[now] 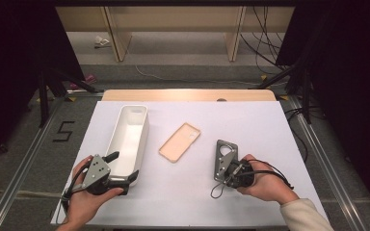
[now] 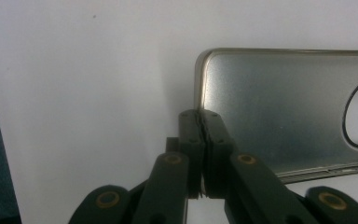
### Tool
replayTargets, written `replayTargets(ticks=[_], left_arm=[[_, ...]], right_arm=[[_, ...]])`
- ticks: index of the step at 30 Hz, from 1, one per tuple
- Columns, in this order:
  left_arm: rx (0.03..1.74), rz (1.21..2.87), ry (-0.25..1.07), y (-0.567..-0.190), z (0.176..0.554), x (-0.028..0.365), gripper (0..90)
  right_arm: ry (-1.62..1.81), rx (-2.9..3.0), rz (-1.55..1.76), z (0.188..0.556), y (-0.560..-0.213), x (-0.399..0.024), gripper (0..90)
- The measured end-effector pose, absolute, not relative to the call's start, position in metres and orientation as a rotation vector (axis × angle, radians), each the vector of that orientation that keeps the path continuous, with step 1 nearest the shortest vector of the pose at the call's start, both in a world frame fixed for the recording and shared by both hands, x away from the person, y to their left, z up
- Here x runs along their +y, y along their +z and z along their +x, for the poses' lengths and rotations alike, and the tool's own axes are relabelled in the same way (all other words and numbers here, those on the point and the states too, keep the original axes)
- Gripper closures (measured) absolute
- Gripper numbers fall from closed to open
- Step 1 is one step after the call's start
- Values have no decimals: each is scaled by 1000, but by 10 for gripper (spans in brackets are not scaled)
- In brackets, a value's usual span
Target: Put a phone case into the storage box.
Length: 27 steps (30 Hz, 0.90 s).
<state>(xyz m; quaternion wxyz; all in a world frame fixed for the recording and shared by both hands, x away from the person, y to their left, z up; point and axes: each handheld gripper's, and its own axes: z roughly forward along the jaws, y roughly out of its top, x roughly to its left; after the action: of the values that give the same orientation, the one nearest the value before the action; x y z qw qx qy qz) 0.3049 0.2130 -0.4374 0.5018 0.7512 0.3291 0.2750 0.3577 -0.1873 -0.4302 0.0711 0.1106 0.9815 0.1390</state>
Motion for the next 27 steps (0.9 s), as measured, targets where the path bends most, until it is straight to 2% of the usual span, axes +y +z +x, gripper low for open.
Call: replayTargets(ticks=[7, 15, 27], left_arm=[[799, 1807, 684, -434, 305, 214, 114], [832, 1748, 670, -414, 314, 214, 120], [871, 1807, 569, -386, 345, 174, 153]], right_arm=[[529, 2924, 350, 358, -426, -187, 887], [640, 2901, 357, 358, -425, -179, 886], [734, 2870, 325, 354, -420, -168, 887]])
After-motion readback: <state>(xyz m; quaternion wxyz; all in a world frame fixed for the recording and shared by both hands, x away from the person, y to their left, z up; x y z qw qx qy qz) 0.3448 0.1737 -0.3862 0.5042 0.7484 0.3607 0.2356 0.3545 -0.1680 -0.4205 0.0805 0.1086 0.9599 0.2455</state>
